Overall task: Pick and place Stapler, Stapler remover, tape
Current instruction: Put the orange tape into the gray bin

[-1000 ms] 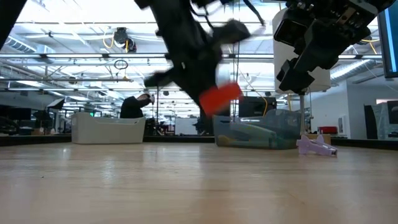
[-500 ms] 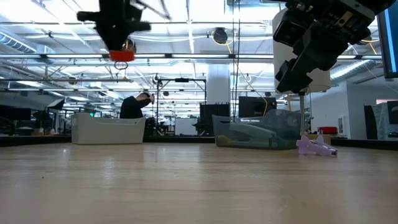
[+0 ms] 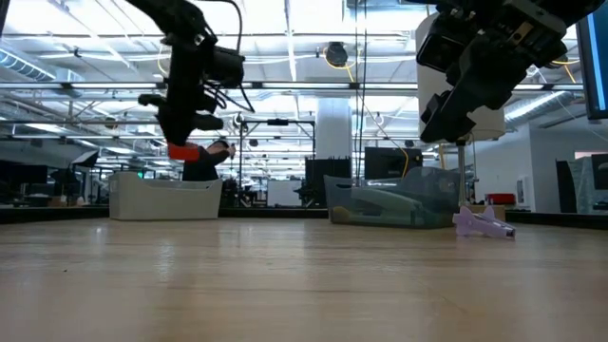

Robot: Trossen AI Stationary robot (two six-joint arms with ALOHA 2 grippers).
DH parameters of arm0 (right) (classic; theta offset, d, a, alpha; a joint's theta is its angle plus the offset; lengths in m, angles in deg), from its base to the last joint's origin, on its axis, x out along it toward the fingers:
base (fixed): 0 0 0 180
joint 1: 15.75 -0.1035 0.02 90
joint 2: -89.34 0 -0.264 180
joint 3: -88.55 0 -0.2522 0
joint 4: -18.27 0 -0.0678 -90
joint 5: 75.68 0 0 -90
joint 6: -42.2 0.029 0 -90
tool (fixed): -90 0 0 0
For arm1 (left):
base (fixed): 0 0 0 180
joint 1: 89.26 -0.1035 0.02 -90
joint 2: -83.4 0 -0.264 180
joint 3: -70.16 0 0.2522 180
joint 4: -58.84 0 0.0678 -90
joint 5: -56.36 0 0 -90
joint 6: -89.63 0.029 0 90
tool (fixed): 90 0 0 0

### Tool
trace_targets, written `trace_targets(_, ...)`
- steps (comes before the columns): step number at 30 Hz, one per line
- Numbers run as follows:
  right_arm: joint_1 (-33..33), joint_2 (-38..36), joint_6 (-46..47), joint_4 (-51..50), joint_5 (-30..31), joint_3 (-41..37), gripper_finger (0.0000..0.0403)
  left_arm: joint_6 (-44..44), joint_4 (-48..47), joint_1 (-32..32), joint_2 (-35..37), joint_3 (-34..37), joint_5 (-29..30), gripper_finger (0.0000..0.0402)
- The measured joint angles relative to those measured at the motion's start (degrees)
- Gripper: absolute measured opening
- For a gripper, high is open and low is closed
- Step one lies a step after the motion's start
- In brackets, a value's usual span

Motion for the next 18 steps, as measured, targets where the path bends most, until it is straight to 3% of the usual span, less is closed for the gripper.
trace_targets(3,0.0,0.0,0.2,0.0,0.9,0.0,0.0201,1.6,6.2,-3.1,-0.6,1.1,-1.3,0.0037)
trace_targets(9,0.0,0.0,1.3,0.1,2.5,0.0,0.0201,6.0,9.9,-6.8,-3.9,1.3,-3.2,0.0037)
trace_targets(18,0.0,0.0,4.3,0.1,2.5,0.0,0.0201,8.0,13.5,-7.5,-12.9,1.3,-2.8,0.0037)
